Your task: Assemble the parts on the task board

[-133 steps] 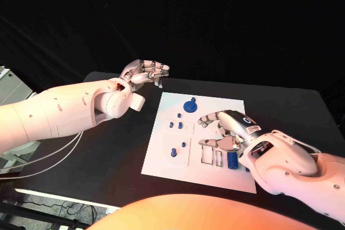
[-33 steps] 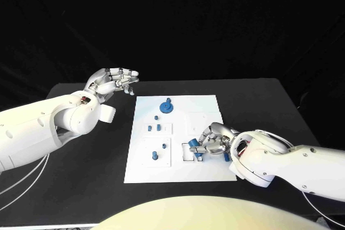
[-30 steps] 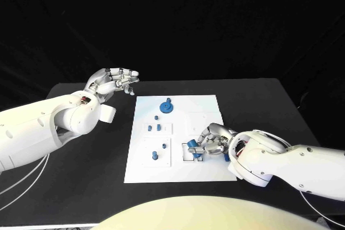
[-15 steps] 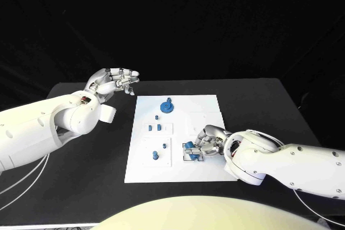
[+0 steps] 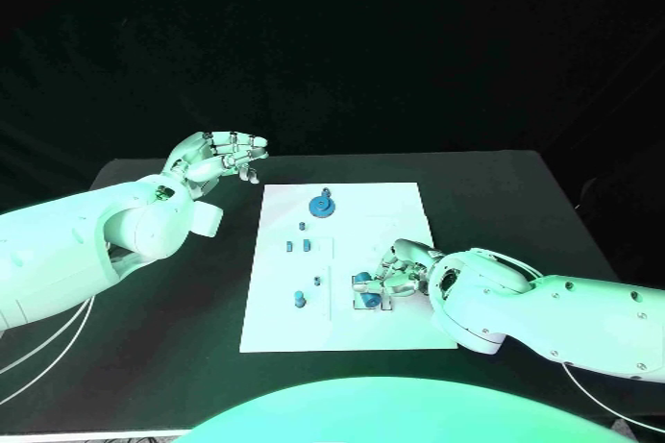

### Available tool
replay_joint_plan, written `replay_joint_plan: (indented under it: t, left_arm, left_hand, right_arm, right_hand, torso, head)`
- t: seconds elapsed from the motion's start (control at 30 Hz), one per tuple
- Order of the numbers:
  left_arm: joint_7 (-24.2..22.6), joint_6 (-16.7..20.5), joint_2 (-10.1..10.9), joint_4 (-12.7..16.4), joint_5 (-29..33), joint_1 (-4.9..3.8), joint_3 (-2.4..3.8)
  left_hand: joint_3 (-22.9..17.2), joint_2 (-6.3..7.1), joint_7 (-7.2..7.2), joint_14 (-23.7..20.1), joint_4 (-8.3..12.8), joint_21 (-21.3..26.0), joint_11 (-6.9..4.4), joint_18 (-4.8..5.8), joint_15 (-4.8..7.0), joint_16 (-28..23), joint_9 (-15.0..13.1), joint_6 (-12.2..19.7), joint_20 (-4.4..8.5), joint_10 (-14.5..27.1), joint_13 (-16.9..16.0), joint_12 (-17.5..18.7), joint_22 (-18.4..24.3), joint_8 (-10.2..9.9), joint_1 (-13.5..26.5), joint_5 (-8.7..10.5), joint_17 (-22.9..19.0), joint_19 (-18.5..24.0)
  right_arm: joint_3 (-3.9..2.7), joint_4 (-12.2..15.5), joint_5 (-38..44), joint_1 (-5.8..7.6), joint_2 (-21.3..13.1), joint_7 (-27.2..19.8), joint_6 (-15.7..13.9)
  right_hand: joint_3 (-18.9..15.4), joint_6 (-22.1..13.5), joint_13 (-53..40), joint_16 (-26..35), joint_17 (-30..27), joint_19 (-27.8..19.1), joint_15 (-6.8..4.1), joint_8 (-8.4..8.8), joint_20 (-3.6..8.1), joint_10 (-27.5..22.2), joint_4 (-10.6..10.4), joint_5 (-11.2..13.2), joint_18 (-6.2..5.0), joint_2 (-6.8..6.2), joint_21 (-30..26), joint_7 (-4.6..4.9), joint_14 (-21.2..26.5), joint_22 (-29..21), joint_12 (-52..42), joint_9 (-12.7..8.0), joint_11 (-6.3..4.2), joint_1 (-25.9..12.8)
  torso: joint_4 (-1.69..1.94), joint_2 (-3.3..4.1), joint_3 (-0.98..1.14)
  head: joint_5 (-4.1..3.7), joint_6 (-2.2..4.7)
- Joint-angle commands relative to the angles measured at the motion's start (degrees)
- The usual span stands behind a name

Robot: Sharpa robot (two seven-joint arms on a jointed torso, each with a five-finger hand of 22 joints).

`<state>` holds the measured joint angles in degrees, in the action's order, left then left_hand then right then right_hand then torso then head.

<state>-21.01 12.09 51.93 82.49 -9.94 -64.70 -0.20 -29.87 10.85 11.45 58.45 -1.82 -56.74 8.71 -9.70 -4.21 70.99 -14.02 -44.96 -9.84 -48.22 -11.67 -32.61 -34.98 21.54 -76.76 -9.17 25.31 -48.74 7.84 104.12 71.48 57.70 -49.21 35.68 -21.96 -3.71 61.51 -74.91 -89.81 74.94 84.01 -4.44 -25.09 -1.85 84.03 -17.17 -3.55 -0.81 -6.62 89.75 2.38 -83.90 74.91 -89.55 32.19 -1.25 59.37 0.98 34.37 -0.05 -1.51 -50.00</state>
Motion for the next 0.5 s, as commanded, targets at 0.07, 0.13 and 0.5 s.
replay_joint_plan:
  t: [0.07,0.13,0.5]
  left_arm:
    - [-0.21,-0.87,0.02,0.22,0.03,-0.02,0.04]
    - [-0.19,-0.86,0.07,0.24,0.03,-0.02,0.04]
    - [-0.17,-0.78,0.22,0.31,0.03,-0.02,0.04]
  left_hand:
    - [-0.06,0.10,1.09,-0.26,-0.37,0.33,-0.05,-0.84,-0.26,0.27,0.08,0.48,-0.17,0.36,-0.02,-0.24,0.05,0.36,0.50,-0.27,-0.09,-0.41]
    - [-0.06,0.10,1.09,-0.26,-0.37,0.33,-0.05,-0.84,-0.26,0.27,0.08,0.48,-0.17,0.36,-0.02,-0.24,0.05,0.36,0.50,-0.27,-0.09,-0.41]
    - [-0.06,0.10,1.09,-0.26,-0.37,0.33,-0.05,-0.84,-0.26,0.27,0.08,0.48,-0.17,0.36,-0.02,-0.24,0.05,0.36,0.50,-0.27,-0.09,-0.41]
  right_arm:
    - [0.01,-0.23,3.58,-0.07,0.12,1.45,0.74]
    - [0.01,-0.23,4.24,-0.08,0.14,1.55,0.79]
    - [0.01,1.55,6.15,-0.28,-1.00,0.44,-0.06]
  right_hand:
    - [-1.08,-0.67,-14.49,-0.19,15.06,5.99,-0.44,-0.51,0.55,5.53,0.12,0.39,0.81,0.19,0.25,0.25,-6.10,15.09,0.37,0.11,-0.18,-2.72]
    - [-2.16,-0.85,-14.38,-0.19,15.06,5.99,-0.43,-0.62,0.55,5.45,0.09,0.49,0.81,-0.04,0.25,0.28,-6.10,15.09,0.53,0.19,-0.16,-3.25]
    - [-3.08,-1.28,-14.27,-0.19,15.06,5.99,-0.40,-1.05,0.52,5.36,0.15,0.21,0.81,-0.02,0.25,0.31,-6.10,15.09,0.73,0.47,-0.13,-2.28]
  torso:
    - [0.02,-0.04,0.01]
    - [0.04,-0.04,0.00]
    - [0.09,-0.06,0.01]
  head:
    - [-0.08,0.00]
    - [-0.18,0.00]
    - [-0.16,0.00]
